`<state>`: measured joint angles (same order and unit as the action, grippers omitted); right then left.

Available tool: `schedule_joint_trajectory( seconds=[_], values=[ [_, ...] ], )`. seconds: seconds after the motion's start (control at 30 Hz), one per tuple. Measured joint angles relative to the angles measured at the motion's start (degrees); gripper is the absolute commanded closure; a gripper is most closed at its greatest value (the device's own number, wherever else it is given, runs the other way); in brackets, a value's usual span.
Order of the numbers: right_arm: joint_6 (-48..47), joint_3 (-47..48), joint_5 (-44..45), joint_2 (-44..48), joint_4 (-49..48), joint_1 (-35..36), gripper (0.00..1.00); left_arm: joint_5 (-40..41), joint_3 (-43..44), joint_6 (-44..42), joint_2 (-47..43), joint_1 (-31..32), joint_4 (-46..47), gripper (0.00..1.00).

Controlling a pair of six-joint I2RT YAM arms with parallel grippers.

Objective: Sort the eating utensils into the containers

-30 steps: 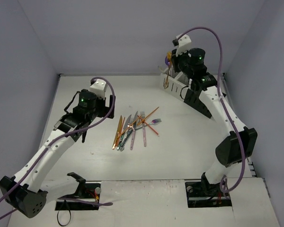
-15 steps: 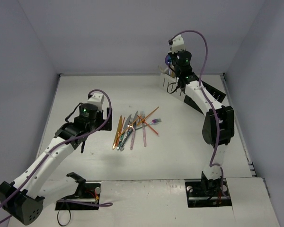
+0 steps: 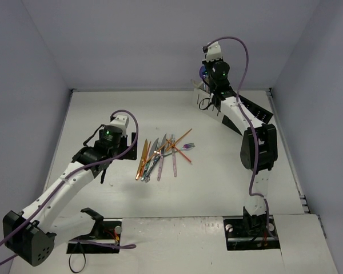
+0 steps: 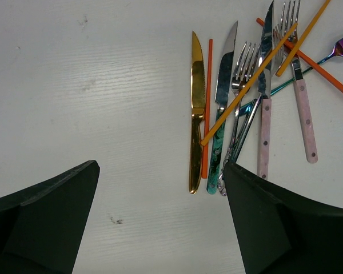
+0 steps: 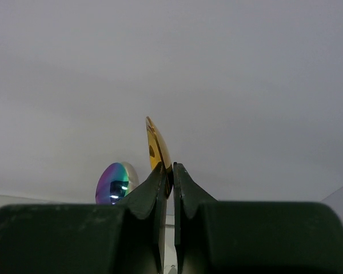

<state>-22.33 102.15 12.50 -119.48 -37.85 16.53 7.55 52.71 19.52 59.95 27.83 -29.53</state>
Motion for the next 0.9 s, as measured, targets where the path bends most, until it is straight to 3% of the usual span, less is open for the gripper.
schedule_joint_trajectory(
  seconds=[0.33, 0.43, 0.53, 0.63, 0.9],
  values=[
    [0.16, -5.18, -2.97, -0.99, -0.04, 0.04, 0.95, -0.38, -0.34, -1.38, 0.41, 0.0, 0.35, 0.12],
    [0.22, -5.32, -3.93, -2.01, 0.76, 0.04, 0.85, -0.67, -0.96, -1.74, 0.45, 0.0, 0.44, 0.12],
    [0.81, -5.27, -5.45, -2.94, 2.42, 0.05, 0.66, -1.05, -1.09, -2.31, 0.59, 0.0, 0.45, 0.12],
    [1.4, -4.96, -7.06, -3.28, 5.34, 0.3, 0.56, -1.31, -1.09, -2.74, 0.59, 0.0, 0.43, 0.12],
    [5.09, -5.38, -10.7, -0.51, 11.62, 0.53, 0.46, -1.97, -1.09, -3.2, 0.59, 0.0, 0.45, 0.12]
  ],
)
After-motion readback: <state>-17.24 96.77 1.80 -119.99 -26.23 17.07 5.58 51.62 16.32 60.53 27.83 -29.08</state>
